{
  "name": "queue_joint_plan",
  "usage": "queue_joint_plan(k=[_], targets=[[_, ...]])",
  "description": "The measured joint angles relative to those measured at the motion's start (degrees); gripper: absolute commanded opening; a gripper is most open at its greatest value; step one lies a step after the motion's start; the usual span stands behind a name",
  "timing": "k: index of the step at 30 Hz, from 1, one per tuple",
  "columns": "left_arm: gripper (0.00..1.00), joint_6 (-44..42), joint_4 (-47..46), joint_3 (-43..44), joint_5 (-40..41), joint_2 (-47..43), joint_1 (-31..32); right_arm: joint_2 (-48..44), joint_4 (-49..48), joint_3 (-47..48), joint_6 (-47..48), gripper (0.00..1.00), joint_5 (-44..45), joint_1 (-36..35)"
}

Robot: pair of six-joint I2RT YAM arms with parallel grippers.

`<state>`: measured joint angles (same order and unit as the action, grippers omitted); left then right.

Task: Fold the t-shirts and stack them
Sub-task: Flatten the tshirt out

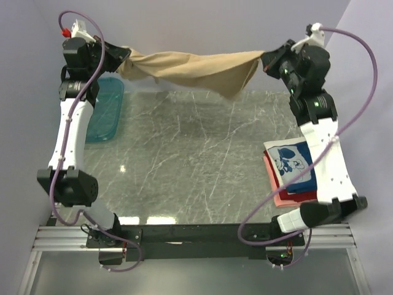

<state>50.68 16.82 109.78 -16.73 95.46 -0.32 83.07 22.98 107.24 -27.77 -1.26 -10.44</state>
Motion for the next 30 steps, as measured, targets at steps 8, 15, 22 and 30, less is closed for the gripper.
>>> queue_joint_plan(k=[8,15,22,30], targets=[[0.60,0.2,0.5,-30.3,1.0,-17.2,-1.0,-19.3,-6.4,-37.0,-5.4,0.00,-4.4,0.1],[0.77,3.1,-1.0,-63.1,2.6,-24.8,-1.1,-13.1,-7.5,-61.3,-7.3,0.00,-5.3,0.1],[0.72,6.6,0.6,-79.5,8.9,-48.0,-1.1,-13.0,-5.4,-62.9,-7.1,0.00,-4.1,0.2],[0.60,11.3,1.3,-87.7,18.0,-57.3,-1.1,-14.7,-5.3,-61.0,-6.0,0.00,-4.3,0.3]])
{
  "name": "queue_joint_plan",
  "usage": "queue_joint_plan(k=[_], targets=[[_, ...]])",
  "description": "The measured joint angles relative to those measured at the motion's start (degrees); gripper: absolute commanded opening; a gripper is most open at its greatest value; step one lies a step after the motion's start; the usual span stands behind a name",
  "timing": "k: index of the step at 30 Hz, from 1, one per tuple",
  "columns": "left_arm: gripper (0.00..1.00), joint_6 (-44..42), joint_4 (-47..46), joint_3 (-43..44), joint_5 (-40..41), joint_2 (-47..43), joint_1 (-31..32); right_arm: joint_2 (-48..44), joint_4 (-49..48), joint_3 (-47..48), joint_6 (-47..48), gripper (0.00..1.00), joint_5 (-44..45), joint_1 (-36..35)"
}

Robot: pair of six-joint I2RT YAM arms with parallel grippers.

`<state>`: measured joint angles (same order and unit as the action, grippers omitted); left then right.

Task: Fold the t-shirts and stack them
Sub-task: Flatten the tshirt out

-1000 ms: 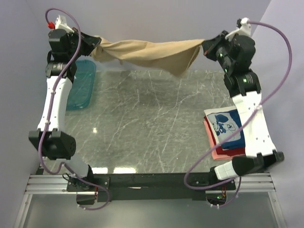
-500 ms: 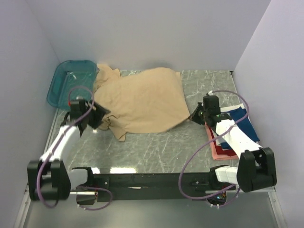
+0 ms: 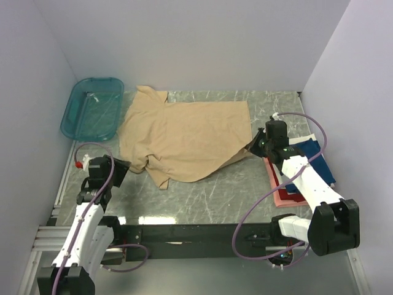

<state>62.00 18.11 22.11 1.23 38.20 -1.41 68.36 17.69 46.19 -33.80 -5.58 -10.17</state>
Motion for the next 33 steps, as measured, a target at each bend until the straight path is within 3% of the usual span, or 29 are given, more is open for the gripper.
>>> queue_joint_plan(k=[6,13,18,20,22,23,25,29,33], targets=[[0.60,2.4,-2.5,-3.9,1.8,6.6,0.1,0.0,0.5,0.0,0.2,0.00,-1.7,0.1],[0.62,2.8,-12.0,-3.8,2.1,19.3,0.2,0.0,1.2,0.8,0.2,0.00,-3.0,0.1],[0.57,3.0,-20.5,-3.7,1.6,25.2,0.4,0.0,1.2,2.2,0.2,0.00,-3.1,0.1],[0.47,2.9,-22.9,-3.1,1.4,27.5,0.4,0.0,1.2,2.4,0.2,0.00,-3.1,0.1],[0.30,2.6,-24.8,-2.2,1.2,30.2,0.4,0.0,1.2,2.6,0.2,0.00,-3.1,0.1],[0.15,2.3,-25.0,-1.7,1.0,31.1,0.4,0.0,1.3,2.6,0.2,0.00,-3.1,0.1],[0.01,1.8,-25.5,-0.4,0.6,32.8,0.4,0.0,1.4,2.7,0.2,0.00,-3.1,0.1],[0.01,0.6,-22.4,2.8,0.4,32.0,0.4,0.0,3.0,3.7,0.2,0.00,-2.8,0.1],[0.01,-1.5,-13.4,10.5,2.4,28.7,0.4,-0.2,4.6,6.4,0.3,0.00,-2.1,0.5]])
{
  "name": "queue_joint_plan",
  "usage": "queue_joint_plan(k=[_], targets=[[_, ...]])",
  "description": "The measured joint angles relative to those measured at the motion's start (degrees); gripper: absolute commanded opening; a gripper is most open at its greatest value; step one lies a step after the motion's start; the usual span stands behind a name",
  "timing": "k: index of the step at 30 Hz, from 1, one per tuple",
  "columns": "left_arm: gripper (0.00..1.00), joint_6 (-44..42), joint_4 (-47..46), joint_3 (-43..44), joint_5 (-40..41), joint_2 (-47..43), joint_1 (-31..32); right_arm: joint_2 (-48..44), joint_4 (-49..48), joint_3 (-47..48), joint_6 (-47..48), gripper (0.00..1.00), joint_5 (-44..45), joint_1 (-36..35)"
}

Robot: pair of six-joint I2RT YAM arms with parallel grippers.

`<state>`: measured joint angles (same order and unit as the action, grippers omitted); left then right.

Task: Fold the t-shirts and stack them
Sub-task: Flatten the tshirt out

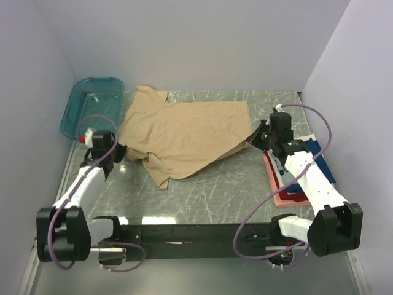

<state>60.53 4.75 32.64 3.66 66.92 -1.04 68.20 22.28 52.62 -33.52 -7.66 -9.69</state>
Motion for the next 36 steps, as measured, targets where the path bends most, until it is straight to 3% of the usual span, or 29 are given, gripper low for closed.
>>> queue_joint_plan(k=[9,15,20,21,25,27,30,36], targets=[[0.00,-6.6,18.2,19.2,6.8,-7.5,-0.2,-3.6,3.0,3.1,0.0,0.00,2.7,2.0],[0.01,-9.6,22.5,26.9,5.9,1.2,-1.1,-0.4,3.0,5.9,-0.8,0.00,2.9,3.2],[0.17,-11.7,21.0,32.4,1.4,13.4,-1.3,8.2,2.4,9.9,-1.6,0.00,2.7,4.7],[0.26,-12.1,19.8,32.7,0.0,15.6,-1.3,10.3,2.4,10.7,-1.7,0.00,2.5,4.9],[0.62,-13.9,17.1,32.8,-4.0,18.8,-1.3,16.9,1.9,13.1,-2.1,0.00,1.6,5.6],[0.72,-14.3,15.9,32.4,-5.3,18.3,-1.3,18.3,1.8,13.3,-2.1,0.00,0.9,5.7],[0.73,-13.6,13.6,28.2,-5.2,13.4,-1.2,18.5,1.6,13.3,-2.2,0.00,0.3,5.7],[0.58,-7.6,12.1,10.5,-2.3,-5.8,-1.2,16.3,0.2,12.0,-2.2,0.00,-1.0,5.7]])
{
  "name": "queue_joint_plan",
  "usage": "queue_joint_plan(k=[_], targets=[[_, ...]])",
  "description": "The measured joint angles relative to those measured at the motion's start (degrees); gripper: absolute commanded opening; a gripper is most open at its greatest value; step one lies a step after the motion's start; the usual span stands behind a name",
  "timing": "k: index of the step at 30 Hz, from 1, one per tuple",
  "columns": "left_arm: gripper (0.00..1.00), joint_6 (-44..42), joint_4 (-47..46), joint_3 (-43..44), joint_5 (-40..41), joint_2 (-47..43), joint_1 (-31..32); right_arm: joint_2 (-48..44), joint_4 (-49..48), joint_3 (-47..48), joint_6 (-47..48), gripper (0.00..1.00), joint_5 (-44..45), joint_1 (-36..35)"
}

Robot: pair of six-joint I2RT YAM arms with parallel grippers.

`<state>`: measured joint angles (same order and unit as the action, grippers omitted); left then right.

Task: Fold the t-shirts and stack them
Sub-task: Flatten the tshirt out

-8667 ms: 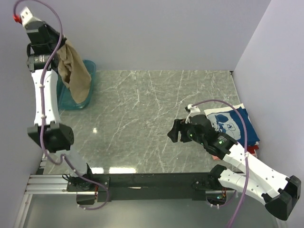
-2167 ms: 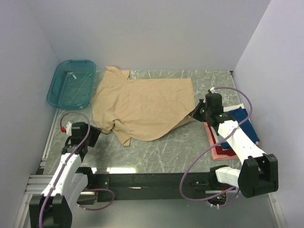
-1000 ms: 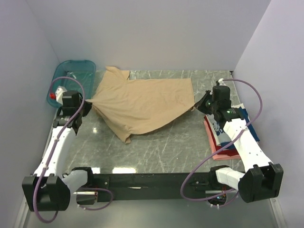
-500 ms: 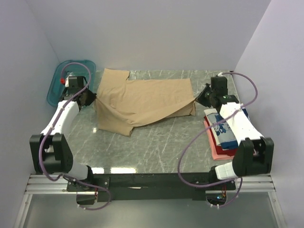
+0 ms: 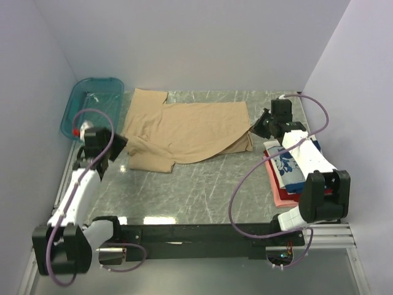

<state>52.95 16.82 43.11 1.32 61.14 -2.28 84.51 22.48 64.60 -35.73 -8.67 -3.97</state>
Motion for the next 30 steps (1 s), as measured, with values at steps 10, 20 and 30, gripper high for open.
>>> queue_joint_plan(k=[10,20,30], targets=[[0.54,11.6,2.0,-11.5,9.5,-0.2,8.1,-8.2,-2.3,-6.8,-0.3,0.00,-1.7,0.0],[0.53,19.4,2.7,-9.9,15.6,11.2,12.5,-8.3,-2.4,-8.1,-0.4,0.00,-2.0,0.0],[0.20,20.1,1.0,-5.7,17.1,18.7,12.5,-8.3,-2.4,-8.7,-0.3,0.00,-2.1,0.0]])
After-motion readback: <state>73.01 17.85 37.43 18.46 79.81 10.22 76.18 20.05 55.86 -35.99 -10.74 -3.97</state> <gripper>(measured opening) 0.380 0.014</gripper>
